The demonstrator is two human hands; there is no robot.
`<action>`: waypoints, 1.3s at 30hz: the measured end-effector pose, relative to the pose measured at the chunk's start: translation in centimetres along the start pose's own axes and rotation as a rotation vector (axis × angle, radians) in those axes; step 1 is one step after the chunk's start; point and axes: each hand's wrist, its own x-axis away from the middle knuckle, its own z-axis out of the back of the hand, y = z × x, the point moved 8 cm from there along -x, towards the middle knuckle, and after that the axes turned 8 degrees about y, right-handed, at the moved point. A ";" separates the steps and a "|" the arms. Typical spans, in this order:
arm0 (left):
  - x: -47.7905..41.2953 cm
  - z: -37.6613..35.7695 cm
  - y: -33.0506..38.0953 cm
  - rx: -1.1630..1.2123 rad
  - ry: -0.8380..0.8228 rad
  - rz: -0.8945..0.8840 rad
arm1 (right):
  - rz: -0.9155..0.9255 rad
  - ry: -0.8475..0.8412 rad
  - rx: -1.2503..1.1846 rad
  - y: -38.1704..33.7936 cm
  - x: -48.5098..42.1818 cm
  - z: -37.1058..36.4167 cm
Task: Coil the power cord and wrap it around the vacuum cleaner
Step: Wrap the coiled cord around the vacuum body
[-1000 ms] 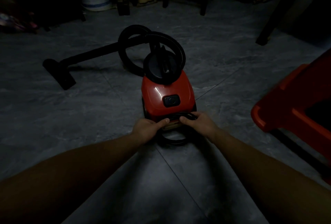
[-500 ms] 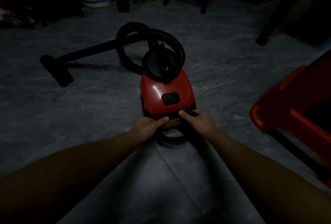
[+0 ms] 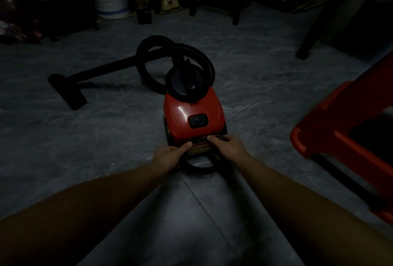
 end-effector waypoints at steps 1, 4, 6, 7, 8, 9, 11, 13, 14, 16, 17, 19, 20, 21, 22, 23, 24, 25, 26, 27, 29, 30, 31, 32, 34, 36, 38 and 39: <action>0.0 0.1 0.0 -0.013 -0.008 -0.005 | 0.018 0.010 0.006 0.2 0.2 0.0; -0.2 0.8 -0.5 -0.027 -0.042 -0.017 | 0.013 -0.030 -0.009 0.8 0.8 -0.1; -0.2 1.1 -0.8 -0.041 -0.071 -0.019 | 0.017 -0.067 -0.034 0.9 1.5 0.0; -0.1 1.1 -1.0 -0.041 -0.084 -0.018 | 0.026 -0.081 -0.037 0.9 1.8 0.1; -0.1 1.2 -1.0 -0.041 -0.089 -0.021 | 0.037 -0.087 -0.038 1.0 2.0 0.3; 0.0 1.2 -0.9 -0.042 -0.090 -0.027 | 0.045 -0.084 -0.038 1.0 2.2 0.4; 0.0 1.1 -0.8 -0.044 -0.086 -0.044 | 0.063 -0.054 -0.032 1.0 2.3 0.6; 0.2 0.9 -0.6 -0.026 -0.073 -0.057 | 0.098 0.012 0.003 1.1 2.1 1.0; 0.2 0.8 -0.5 -0.011 -0.064 -0.062 | 0.104 0.046 0.026 1.3 2.0 1.1; 0.3 0.7 -0.4 0.006 -0.045 -0.070 | 0.099 0.083 0.042 1.8 1.7 1.0; 0.3 0.7 -0.4 0.005 -0.039 -0.077 | 0.089 0.091 0.036 2.0 1.5 0.9; 0.4 0.8 -0.3 0.002 -0.017 -0.101 | 0.074 0.098 0.015 2.1 1.2 0.7; 0.4 0.9 -0.2 -0.003 0.000 -0.117 | 0.069 0.101 0.000 2.1 1.1 0.5; 0.4 1.0 -0.1 -0.014 0.016 -0.135 | 0.060 0.107 -0.014 2.2 1.0 0.4; 0.4 1.1 0.0 -0.024 0.026 -0.151 | 0.046 0.117 -0.026 2.3 0.9 0.3; 0.3 1.1 0.1 -0.030 0.037 -0.162 | 0.033 0.126 -0.032 2.4 0.9 0.2; 0.3 1.2 0.3 -0.027 0.048 -0.167 | 0.028 0.134 -0.038 2.4 0.8 0.1; 0.2 1.2 0.4 -0.022 0.058 -0.172 | 0.030 0.140 -0.035 2.4 0.7 0.0; -0.1 1.2 0.5 -0.023 0.065 -0.175 | 0.041 0.146 -0.026 2.3 0.6 0.0; -0.3 1.3 0.5 -0.032 0.067 -0.179 | 0.059 0.151 -0.012 2.2 0.6 0.0; -0.6 1.4 0.4 -0.044 0.056 -0.179 | 0.101 0.155 0.002 2.1 0.5 0.2; -0.7 1.3 0.3 -0.045 0.049 -0.181 | 0.120 0.153 0.015 2.0 0.5 0.3; -0.7 1.3 0.3 -0.049 0.046 -0.189 | 0.140 0.148 0.031 1.9 0.6 0.3; -0.7 1.4 0.4 -0.056 0.046 -0.198 | 0.162 0.143 0.046 1.7 0.6 0.3; -0.5 1.4 1.0 -0.075 0.050 -0.224 | 0.204 0.140 0.080 1.2 0.6 0.3; -0.5 1.5 1.4 -0.093 0.060 -0.243 | 0.228 0.142 0.126 0.7 0.7 0.3; -0.5 1.6 1.5 -0.100 0.049 -0.234 | 0.227 0.135 0.145 0.5 0.7 0.3; -0.7 1.6 1.4 -0.097 0.037 -0.226 | 0.225 0.133 0.155 0.4 0.8 0.3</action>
